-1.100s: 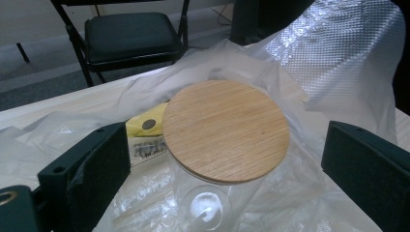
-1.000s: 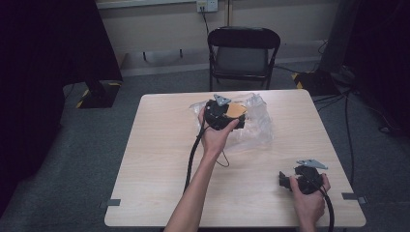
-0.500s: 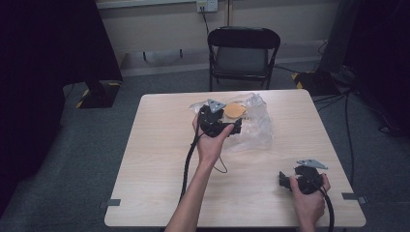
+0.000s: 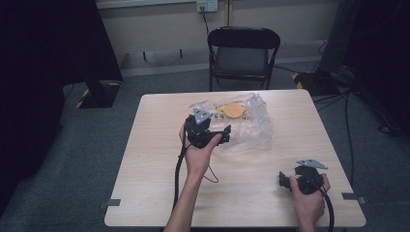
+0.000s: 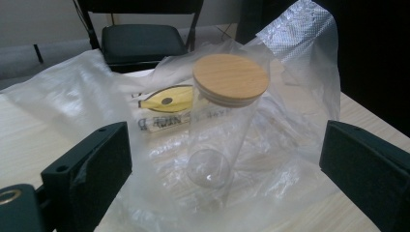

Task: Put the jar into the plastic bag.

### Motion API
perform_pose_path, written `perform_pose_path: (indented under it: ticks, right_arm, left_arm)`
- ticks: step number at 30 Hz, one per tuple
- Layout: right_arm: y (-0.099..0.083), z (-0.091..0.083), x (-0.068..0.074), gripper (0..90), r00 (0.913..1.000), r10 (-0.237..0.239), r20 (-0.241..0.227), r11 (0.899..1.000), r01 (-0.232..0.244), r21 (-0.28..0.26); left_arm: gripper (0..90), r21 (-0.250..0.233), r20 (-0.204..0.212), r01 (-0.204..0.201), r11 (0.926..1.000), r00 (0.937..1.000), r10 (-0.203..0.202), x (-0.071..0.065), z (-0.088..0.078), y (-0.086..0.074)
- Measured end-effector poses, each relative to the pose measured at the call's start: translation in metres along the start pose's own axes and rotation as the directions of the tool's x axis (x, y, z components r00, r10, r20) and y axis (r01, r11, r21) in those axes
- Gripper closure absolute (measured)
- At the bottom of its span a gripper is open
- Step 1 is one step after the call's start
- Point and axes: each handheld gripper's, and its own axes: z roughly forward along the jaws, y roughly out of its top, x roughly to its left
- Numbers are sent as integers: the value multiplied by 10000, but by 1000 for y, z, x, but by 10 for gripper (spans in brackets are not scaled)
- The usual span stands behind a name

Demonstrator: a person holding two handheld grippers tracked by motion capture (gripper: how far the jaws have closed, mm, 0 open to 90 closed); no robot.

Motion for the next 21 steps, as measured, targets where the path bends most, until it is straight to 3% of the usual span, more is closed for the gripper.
perform_pose_path:
  ticks: [9,15,21]
  right_arm:
    - [0,0,0,0,10000,0,1,10000,0,-2]
    - [0,0,0,0,10000,2,1,10000,-2,-2]
    - [0,0,0,0,10000,1,0,10000,-1,-2]
  left_arm:
    - [40,-142,-124,173,9997,9998,-175,5,-31,-20]
    - [40,49,-193,274,9996,9994,-273,12,-53,-38]
    - [40,253,-712,606,9978,9957,-586,20,-68,-65]
